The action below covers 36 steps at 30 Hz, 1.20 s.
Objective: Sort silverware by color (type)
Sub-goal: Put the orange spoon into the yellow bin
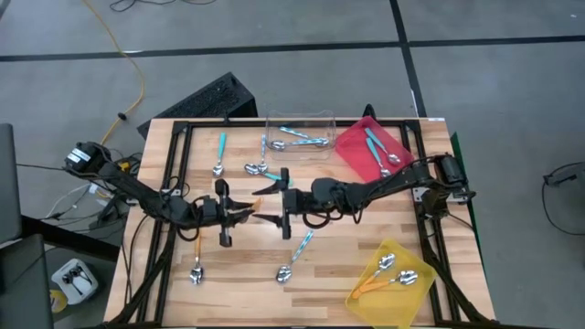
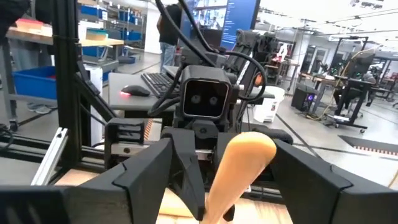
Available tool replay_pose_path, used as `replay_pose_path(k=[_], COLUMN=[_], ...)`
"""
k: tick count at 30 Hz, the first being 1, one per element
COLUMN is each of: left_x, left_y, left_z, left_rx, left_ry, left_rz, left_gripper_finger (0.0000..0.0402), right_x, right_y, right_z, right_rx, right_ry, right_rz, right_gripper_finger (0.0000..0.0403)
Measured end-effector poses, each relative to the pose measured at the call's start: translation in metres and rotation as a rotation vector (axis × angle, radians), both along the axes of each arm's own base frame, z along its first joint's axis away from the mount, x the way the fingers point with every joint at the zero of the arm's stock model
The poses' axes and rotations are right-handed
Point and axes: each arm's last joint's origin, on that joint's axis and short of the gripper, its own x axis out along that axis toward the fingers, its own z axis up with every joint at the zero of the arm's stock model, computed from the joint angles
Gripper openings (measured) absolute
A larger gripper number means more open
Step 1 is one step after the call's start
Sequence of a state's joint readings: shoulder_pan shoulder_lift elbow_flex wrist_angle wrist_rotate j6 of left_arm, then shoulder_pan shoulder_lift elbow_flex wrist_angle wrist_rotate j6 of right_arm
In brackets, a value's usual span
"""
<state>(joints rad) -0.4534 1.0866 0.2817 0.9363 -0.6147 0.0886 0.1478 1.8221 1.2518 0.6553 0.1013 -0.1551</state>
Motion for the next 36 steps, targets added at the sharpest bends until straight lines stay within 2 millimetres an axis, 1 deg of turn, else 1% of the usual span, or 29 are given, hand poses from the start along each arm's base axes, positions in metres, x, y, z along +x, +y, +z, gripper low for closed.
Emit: replay_pose_path(k=[4,7,9,14,15,23,26,28,32,36], left_x=[0.000,0.000,0.000,0.000,0.000,0.000,0.000,0.000,0.000,0.000], left_y=[0.000,0.000,0.000,0.000,0.000,-0.001,-0.001,-0.001,-0.001,-0.003], left_z=[0.000,0.000,0.000,0.000,0.000,-0.001,-0.002,-0.002,-0.003,-0.005], left_rx=[-0.001,-0.001,0.001,0.010,0.012,0.005,0.002,-0.012,-0.070,-0.103], left_ry=[-0.002,-0.002,-0.002,0.001,0.002,0.009,0.013,0.017,0.016,0.026], left_rz=[0.000,0.000,-0.001,-0.004,-0.007,-0.013,-0.028,-0.029,-0.038,-0.045], left_gripper_finger=[0.0028,0.0028,0.0028,0.0028,0.0028,0.0028,0.0037,0.0056,0.0108,0.0155], right_x=[0.000,0.000,0.000,0.000,0.000,0.000,0.000,0.000,-0.004,-0.016], right_y=[0.000,0.000,0.000,0.000,0.000,0.000,0.000,0.000,0.000,0.002], right_z=[0.000,-0.001,-0.002,-0.003,-0.003,-0.004,-0.005,-0.005,-0.004,0.008], right_rx=[0.020,0.022,0.021,0.037,0.040,0.048,0.062,0.084,0.083,0.079], right_ry=[0.004,0.014,0.021,0.031,0.034,0.049,0.055,0.062,0.112,0.154], right_rz=[0.001,0.001,0.000,-0.001,0.000,0.000,0.001,-0.005,-0.079,-0.105], right_gripper_finger=[0.0264,0.0236,0.0208,0.0112,0.0099,0.0098,0.0098,0.0098,0.0098,0.0098])
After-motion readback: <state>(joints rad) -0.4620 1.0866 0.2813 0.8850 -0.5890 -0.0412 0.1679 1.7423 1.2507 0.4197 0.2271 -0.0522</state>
